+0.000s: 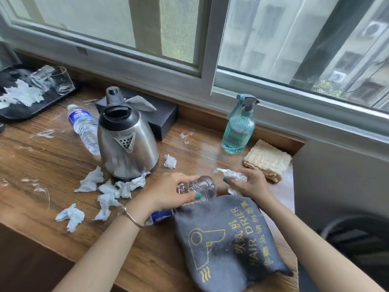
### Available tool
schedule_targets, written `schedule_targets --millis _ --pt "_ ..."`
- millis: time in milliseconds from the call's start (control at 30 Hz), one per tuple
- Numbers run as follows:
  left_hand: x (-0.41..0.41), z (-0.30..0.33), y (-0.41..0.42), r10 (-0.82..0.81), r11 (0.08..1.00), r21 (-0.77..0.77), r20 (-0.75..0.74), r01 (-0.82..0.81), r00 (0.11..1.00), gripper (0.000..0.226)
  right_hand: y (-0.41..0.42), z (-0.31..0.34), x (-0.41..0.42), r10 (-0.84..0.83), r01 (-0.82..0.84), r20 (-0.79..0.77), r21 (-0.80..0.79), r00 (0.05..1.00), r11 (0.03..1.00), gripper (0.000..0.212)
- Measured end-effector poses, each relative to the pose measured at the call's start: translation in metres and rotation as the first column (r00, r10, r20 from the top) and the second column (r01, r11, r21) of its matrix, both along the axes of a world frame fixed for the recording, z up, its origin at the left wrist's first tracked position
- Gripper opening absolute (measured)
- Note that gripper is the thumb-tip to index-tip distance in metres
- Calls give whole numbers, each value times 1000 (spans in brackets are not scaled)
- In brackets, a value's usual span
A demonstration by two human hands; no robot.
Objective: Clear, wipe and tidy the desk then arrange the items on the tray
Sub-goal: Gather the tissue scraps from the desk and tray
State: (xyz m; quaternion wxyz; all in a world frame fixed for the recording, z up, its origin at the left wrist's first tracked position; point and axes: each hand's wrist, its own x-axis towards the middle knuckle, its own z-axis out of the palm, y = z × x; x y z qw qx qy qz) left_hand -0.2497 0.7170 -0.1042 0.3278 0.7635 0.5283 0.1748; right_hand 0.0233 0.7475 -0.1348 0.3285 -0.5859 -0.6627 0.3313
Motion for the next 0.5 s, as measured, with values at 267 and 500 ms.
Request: schedule_targets --millis 267,500 --pt "-2 -4 10 -51 999 20 44 50 998 45 -24 4 6 -161 162 -106 3 981 987 19" --pt "-15 3 27 63 986 -162 227 -26 972 41 -11 19 15 -195 204 -202 26 960 979 28"
